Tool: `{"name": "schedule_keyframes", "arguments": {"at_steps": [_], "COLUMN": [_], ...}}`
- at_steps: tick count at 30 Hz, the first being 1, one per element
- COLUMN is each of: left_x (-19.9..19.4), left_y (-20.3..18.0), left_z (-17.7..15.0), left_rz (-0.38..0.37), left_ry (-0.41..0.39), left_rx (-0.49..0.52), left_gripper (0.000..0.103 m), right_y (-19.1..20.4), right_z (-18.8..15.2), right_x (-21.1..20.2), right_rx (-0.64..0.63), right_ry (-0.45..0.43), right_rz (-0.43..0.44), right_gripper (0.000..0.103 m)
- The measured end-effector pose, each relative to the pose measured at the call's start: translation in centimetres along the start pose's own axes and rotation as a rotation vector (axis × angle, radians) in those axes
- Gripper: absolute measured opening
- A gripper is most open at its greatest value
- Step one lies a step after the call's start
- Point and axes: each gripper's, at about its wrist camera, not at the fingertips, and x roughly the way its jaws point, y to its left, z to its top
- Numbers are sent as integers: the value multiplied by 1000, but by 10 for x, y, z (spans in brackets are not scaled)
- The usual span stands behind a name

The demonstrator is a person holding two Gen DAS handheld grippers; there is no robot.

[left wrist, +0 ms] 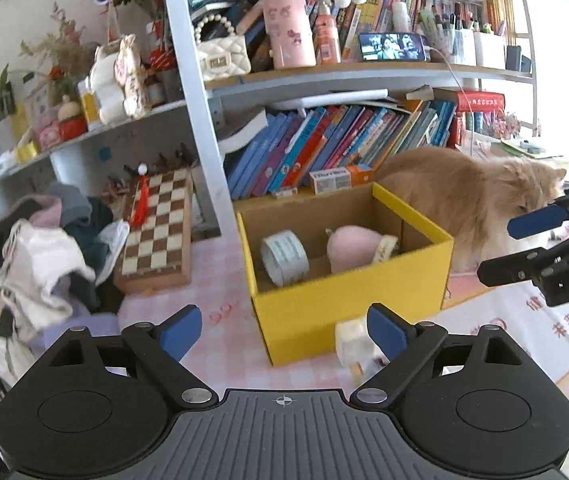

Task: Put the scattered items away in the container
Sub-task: 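Withdraw both grippers from the box toward the white chargers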

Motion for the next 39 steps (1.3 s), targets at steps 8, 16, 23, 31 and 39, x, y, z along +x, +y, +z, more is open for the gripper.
{"name": "schedule_keyframes", "arguments": {"at_steps": [8, 16, 23, 31, 39], "left_x": [-7, -9, -4, 5, 17], "left_y": [-12, -23, -35, -53, -57], "left_z": [-40, -70, -91, -102, -100], "left_rz": [-26, -50, -65, -95, -111], "left_ry": [66, 124, 174, 198, 220], "left_rx": [-37, -62, -58, -28, -36], "left_gripper": [92, 92, 92, 90, 81], "right_y": [27, 44, 51, 42, 34], "right_z": [-40, -71, -91, -104, -99], "right_x": [-3, -1, 5, 16, 26], "right_rx": [-16, 27, 31, 69, 75], "right_ry": [50, 83, 137, 184, 182], "right_rz": [-21, -51, -55, -75, -61], "right_gripper": [67, 67, 67, 67, 66]}}
